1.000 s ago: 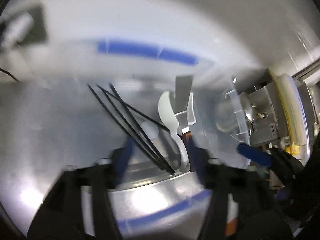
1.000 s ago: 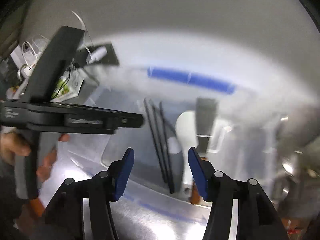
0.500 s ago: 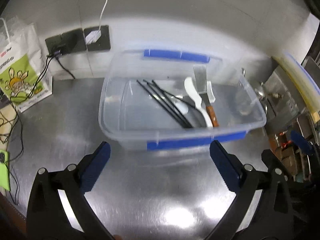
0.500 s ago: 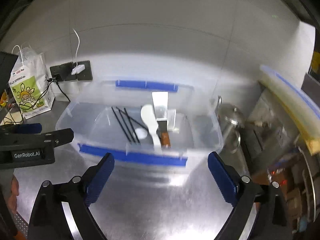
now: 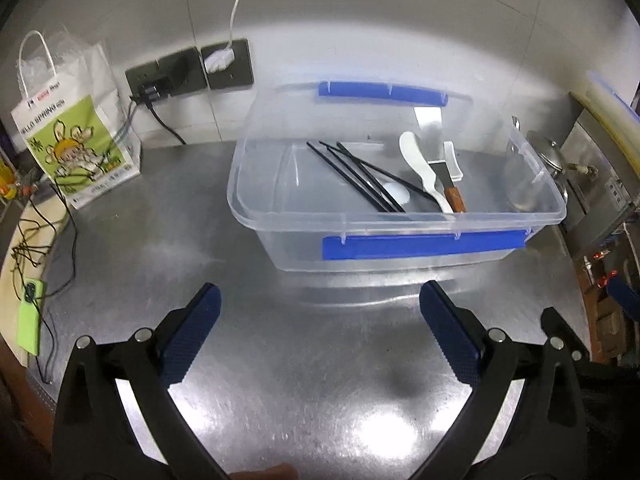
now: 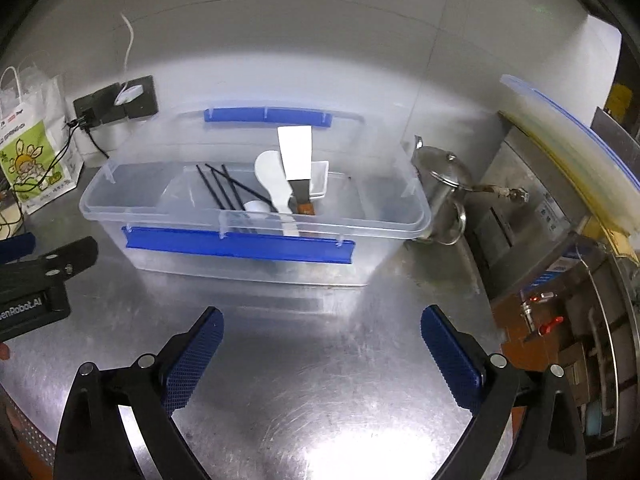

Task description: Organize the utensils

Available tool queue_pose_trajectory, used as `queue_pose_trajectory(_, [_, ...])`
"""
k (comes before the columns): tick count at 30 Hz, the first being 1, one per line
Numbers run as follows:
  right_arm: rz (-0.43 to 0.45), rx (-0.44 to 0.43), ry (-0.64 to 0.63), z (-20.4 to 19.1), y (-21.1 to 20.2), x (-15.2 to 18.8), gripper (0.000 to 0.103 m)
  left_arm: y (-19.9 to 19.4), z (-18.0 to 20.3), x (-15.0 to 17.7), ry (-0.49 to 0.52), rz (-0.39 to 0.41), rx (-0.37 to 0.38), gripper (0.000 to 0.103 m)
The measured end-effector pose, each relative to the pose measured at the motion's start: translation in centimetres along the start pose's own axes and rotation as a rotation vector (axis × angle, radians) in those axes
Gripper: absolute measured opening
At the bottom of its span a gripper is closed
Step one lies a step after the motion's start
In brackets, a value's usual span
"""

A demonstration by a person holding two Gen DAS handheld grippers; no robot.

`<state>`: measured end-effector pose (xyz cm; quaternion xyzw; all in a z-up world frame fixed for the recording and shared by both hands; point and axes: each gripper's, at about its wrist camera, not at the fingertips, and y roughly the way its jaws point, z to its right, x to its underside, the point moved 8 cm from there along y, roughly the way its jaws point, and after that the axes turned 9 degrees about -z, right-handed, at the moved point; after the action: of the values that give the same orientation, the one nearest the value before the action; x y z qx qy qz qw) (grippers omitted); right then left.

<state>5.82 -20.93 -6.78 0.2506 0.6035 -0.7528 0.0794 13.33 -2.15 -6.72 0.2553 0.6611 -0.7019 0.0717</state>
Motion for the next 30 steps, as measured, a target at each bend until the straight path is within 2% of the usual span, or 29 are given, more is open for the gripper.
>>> queue_pose_trajectory(2, [-0.004,0.016,0.021,0.5,0.0,-0.1,0.098,-0.2,0.1,-0.1,0.007,0.013,-0.021,0.096])
queue_pose_trajectory(6, [-0.012,0.031,0.049,1.0,-0.1,-0.2,0.098,-0.1,0.9,-0.1,0.021,0.002,0.005,0.096])
queue_pose_trajectory(11, [-0.017,0.025,0.041,0.9,-0.4,-0.2,0.098,-0.1,1.6,0.0,0.055,-0.003,-0.003,0.096])
queue_pose_trajectory(20, [-0.002,0.031,0.021,0.5,-0.9,-0.9,0.098,-0.4,0.7,-0.2,0.034,0.007,-0.037,0.096])
queue_pose_trajectory(30, [0.000,0.031,0.003,-0.1,-1.2,-1.0,0.098,-0.5,0.6,0.2,0.037,0.001,-0.038,0.096])
